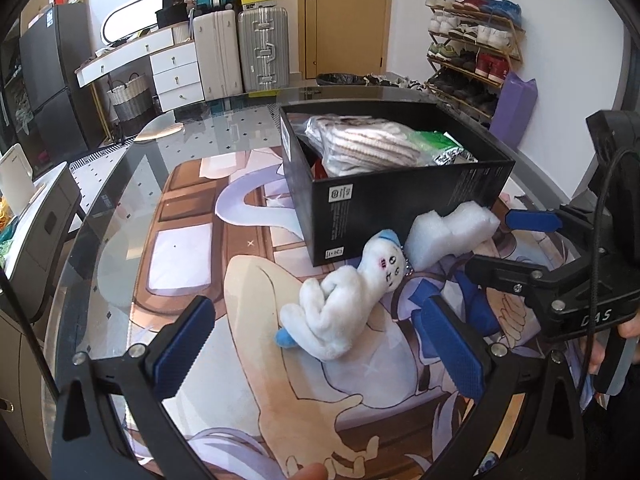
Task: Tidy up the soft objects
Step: 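Withdraw both open tools from the black box, then move the left tool to the white plush toy and the right tool to the foam block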
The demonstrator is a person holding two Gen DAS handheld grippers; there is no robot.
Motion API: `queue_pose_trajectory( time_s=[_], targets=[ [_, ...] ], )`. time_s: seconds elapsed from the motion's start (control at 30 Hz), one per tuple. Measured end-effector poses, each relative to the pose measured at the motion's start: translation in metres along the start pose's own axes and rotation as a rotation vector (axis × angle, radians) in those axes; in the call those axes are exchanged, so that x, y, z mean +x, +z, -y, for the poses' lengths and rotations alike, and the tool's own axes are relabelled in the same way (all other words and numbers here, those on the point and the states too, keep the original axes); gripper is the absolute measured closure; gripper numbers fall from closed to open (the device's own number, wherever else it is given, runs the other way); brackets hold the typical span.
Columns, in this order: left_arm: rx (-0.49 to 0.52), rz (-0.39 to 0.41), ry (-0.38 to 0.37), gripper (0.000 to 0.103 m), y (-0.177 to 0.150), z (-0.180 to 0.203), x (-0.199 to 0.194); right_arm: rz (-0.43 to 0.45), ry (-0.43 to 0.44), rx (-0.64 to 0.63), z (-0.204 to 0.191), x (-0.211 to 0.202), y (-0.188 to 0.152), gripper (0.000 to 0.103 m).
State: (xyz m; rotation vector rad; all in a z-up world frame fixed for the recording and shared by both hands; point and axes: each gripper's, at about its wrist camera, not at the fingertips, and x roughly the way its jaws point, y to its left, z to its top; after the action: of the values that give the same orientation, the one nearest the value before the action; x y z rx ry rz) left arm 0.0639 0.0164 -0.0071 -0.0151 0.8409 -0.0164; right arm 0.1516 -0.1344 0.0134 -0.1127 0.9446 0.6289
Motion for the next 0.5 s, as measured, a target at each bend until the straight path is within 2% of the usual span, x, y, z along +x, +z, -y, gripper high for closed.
queue_pose_trajectory(
  time_s=[0.5],
  targets=[
    [-0.05,-0.052,0.02,0.0,-0.001,-0.011,0.013,0.014,-0.007,0.035,-0.003,0.0,0.004,0.001]
  ],
)
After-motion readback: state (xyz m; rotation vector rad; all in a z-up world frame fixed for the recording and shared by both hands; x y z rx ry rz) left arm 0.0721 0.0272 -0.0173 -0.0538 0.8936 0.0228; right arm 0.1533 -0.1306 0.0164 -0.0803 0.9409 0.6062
